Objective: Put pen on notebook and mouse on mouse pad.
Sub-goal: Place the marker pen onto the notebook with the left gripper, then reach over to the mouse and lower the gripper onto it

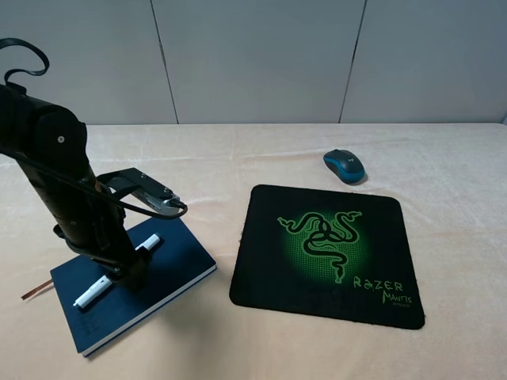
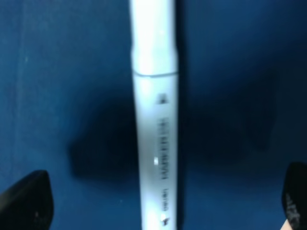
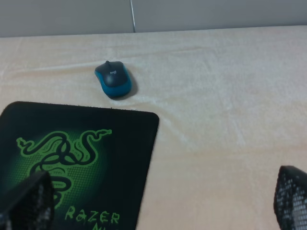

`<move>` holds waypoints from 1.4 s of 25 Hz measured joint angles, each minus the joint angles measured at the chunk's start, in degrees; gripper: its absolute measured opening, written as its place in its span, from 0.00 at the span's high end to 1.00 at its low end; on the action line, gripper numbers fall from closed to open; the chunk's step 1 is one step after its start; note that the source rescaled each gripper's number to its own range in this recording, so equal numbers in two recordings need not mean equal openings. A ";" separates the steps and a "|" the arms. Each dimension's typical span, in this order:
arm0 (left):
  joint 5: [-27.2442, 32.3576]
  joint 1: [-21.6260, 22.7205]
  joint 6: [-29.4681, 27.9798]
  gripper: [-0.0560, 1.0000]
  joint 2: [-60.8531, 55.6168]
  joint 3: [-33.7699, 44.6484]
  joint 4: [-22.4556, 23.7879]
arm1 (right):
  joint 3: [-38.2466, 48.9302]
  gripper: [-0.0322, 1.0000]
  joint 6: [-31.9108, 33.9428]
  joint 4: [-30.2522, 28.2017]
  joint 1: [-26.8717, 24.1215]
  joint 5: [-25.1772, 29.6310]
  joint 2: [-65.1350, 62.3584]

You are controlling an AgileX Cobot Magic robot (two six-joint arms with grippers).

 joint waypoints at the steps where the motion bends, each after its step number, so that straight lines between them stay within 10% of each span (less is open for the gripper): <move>1: 0.00 0.00 0.00 0.05 0.00 0.00 0.00 | 0.00 0.00 0.00 0.00 0.00 0.00 0.00; 16: 13.08 0.00 -0.05 0.00 -7.22 -6.13 -2.59 | 0.00 0.00 0.00 0.00 0.00 0.00 0.00; 35: 31.81 0.00 0.06 0.00 -57.11 -6.35 -0.53 | 0.00 0.00 0.00 0.00 0.00 0.00 0.00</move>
